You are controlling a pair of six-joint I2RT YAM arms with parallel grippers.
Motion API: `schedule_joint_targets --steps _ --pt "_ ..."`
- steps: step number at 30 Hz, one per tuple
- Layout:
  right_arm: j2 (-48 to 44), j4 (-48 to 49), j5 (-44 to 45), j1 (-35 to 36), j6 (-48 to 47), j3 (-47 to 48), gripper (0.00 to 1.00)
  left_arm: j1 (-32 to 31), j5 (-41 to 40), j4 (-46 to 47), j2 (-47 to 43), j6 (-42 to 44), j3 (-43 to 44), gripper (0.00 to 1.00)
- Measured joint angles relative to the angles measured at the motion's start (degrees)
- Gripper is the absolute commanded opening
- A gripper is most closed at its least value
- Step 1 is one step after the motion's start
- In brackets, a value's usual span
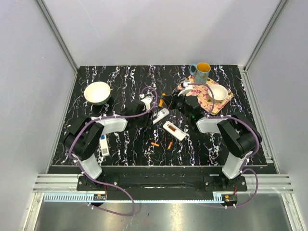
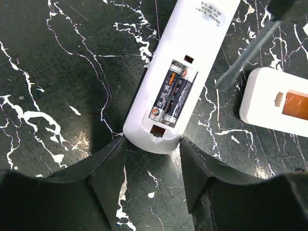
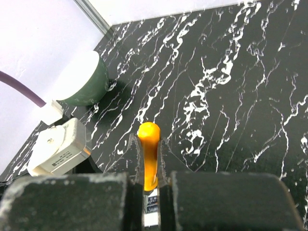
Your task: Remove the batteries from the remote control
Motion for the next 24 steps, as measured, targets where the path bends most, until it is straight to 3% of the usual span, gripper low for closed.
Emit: schedule_joint_targets --steps 10,24 --pt "3.9 9.1 10.1 2.7 -4.4 -1.8 0.00 0.0 0.3 1.2 0.0 0.0 -0.6 0.52" --pt "6.1 11.7 11.9 2.7 -5.1 -2.9 0.00 0.0 0.7 2.0 0.3 0.0 -0.7 0.51"
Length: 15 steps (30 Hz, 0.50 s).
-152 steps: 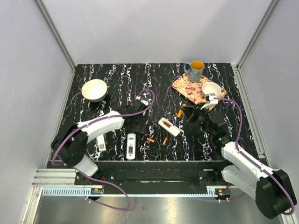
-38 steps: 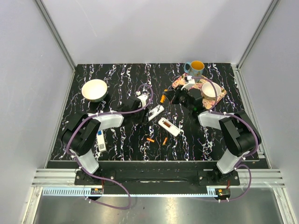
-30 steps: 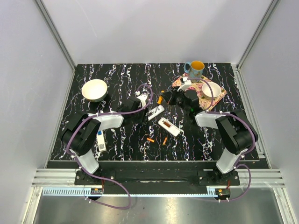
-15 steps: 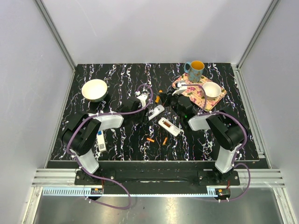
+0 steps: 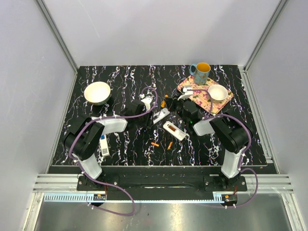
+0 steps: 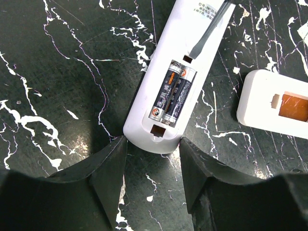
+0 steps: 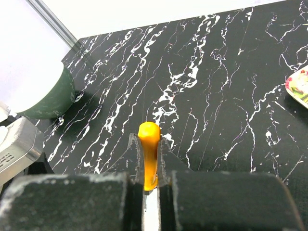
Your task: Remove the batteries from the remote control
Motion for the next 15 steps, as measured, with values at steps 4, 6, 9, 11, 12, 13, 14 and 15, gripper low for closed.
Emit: schedule_joint_targets --steps 4,6,9,11,12,13,14,15 --pt "0.2 0.9 0.0 0.0 0.3 -0.6 0.00 0.0 0.0 0.1 0.1 0.0 0.0 0.50" --pt "0.3 1.3 0.0 0.0 0.6 -0.9 0.00 0.0 0.0 0.1 0.1 0.0 0.0 0.49" --pt "0.5 1.8 0.0 0.0 1.3 -1.5 0.00 0.0 0.0 0.4 0.3 0.0 0.0 0.49" --pt "0.5 2.3 0.1 0.0 1.8 -1.9 0.00 0.0 0.0 0.5 0.3 0.0 0.0 0.49" --pt "0.5 2.6 0.1 0.0 2.0 -2.1 0.00 0.0 0.0 0.5 0.3 0.0 0.0 0.49" --pt "0.5 3.0 0.4 0.0 2.2 -2.4 0.00 0.0 0.0 0.5 0.3 0.0 0.0 0.49" --pt "0.5 3.3 0.5 0.0 2.4 -2.7 0.00 0.0 0.0 0.5 0.3 0.0 0.0 0.49" --pt "0.5 3.6 0.7 0.0 2.6 -2.9 0.00 0.0 0.0 0.5 0.3 0.0 0.0 0.49"
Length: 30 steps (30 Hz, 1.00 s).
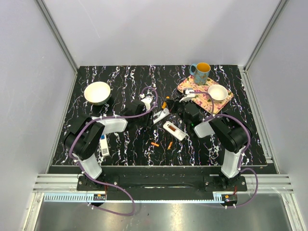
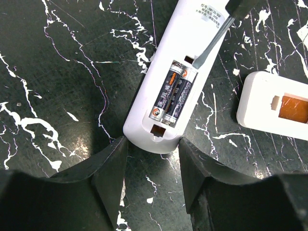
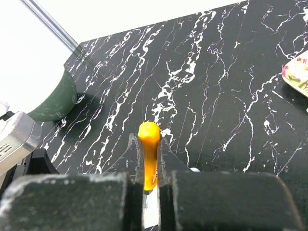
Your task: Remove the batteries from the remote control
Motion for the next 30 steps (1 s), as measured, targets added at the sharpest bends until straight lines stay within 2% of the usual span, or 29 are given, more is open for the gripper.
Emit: schedule_joint_targets --steps 12,21,30 --pt "2.0 5.9 0.2 -0.3 3.9 -2.2 0.00 0.1 0.3 0.7 0.4 0.0 0.0 0.48" --pt "5.5 11.1 0.2 -1.9 11.2 -3.2 0.00 0.2 0.4 0.7 0.4 0.0 0.0 0.46" --pt "6.7 11.5 -2.0 -4.8 20.2 -4.7 0.00 0.4 0.5 1.0 0.7 0.0 0.0 0.45"
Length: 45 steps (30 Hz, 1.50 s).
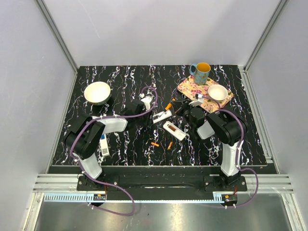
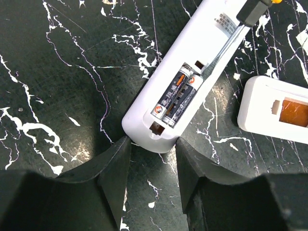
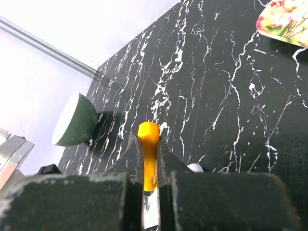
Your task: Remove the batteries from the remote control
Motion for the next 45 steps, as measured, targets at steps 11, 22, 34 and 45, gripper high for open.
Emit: schedule_joint_targets --steps 11,22,34,45 --pt "1.5 0.4 -0.9 -1.0 3.8 0.1 0.00 0.1 0.1 1.1 0.4 0.0 0.0 0.42" --pt "4.5 -0.1 -4.0 -3.0 10.7 2.0 0.00 0.6 1.6 1.7 0.4 0.4 -0.2 0.33" --pt "5.5 -1.3 -8.3 -3.1 14.8 3.2 0.00 0.8 2.4 5.8 0.5 0.9 -2.2 0.30" --pt "7.6 -1.8 -10.0 -3.0 15.9 5.6 0.00 0.4 5.4 7.4 1.2 0.5 -2.2 0.31"
